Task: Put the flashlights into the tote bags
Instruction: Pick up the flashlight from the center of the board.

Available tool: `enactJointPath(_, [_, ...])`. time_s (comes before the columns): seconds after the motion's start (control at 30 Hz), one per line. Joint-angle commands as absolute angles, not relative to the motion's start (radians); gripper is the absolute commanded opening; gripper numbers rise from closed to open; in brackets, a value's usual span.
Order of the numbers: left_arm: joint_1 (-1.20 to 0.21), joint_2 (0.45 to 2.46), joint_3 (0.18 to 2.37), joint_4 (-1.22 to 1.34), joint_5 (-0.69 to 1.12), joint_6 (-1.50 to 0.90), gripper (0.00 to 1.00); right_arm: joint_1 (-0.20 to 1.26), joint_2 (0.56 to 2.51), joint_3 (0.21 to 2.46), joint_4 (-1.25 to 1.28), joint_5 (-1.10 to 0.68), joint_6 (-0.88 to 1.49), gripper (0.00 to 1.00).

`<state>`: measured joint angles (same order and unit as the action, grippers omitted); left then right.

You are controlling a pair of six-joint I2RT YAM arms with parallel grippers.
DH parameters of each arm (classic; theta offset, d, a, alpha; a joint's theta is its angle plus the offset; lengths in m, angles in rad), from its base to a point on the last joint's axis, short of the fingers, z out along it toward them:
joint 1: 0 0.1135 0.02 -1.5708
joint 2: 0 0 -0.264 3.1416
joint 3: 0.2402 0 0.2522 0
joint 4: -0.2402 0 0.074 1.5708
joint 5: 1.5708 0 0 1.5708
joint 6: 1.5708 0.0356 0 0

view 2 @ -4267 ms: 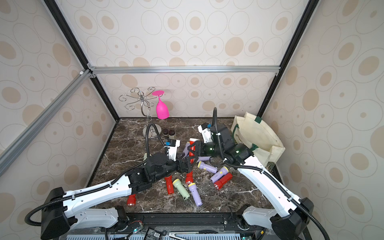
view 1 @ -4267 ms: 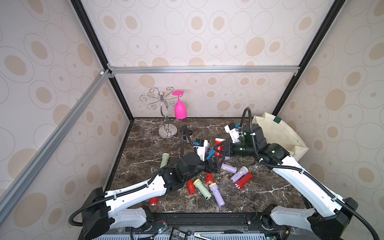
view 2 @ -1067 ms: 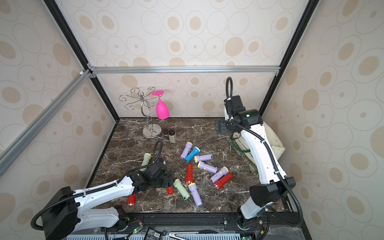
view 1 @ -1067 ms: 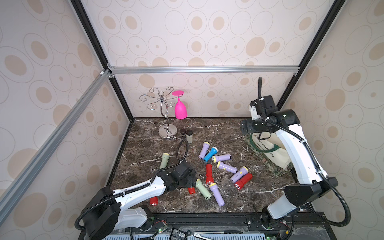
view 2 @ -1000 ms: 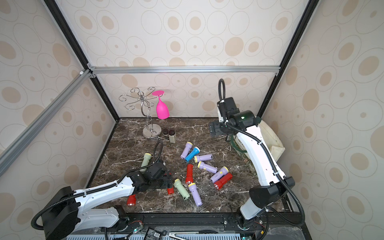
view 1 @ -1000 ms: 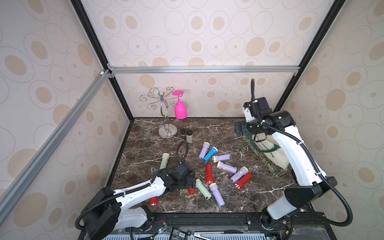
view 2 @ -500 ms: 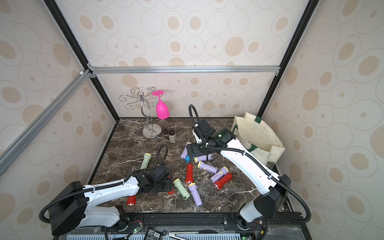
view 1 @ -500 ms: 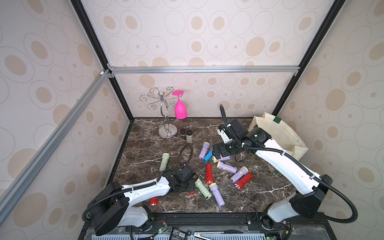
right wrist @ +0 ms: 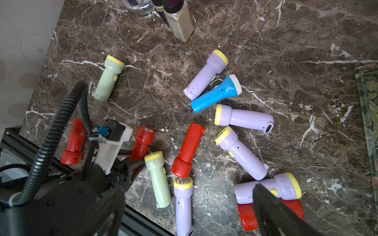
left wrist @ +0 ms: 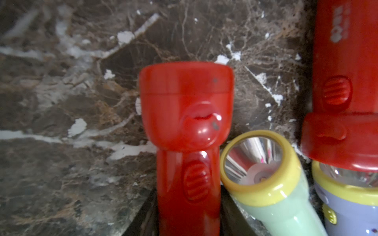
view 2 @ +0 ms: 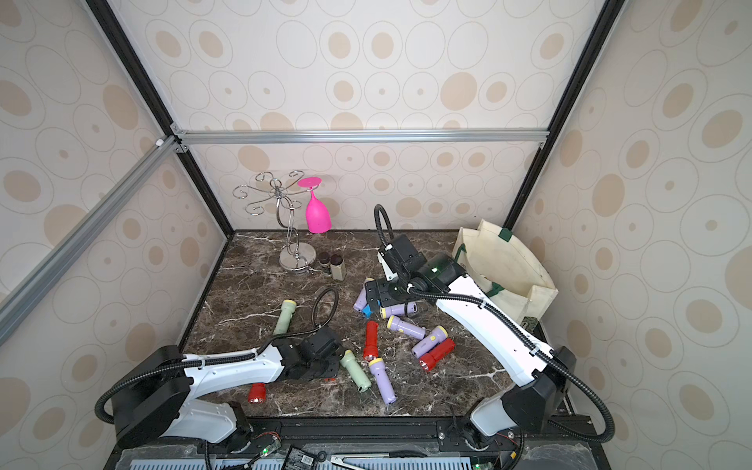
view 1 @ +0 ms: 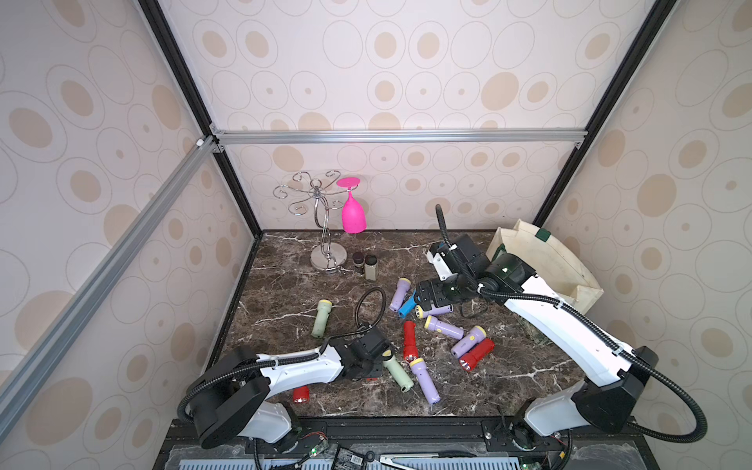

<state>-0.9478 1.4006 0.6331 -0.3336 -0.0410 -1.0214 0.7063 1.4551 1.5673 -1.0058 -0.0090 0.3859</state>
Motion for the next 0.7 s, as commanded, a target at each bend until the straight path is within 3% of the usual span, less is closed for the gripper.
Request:
enactJointPath(0.0, [-0.956,1.405,0.614,-0.373,-0.066,-1.05,0.36,0.709,1.423,1.533,-0.993,-0.022,0.408,0.99])
enactJointPath(0.33, [-0.956,1.231,0.613,-0.365,-0.155,-1.047,0.01,0.707,1.368,1.454,-0.927,-0.081,0.431,0.99])
enactJointPath(0.67, [-0.95,1.095,0.752,-0.109,-0.136,-0.864,0.0,0.642,1.332,1.356,-0.628,-0.447,0.545,1.0])
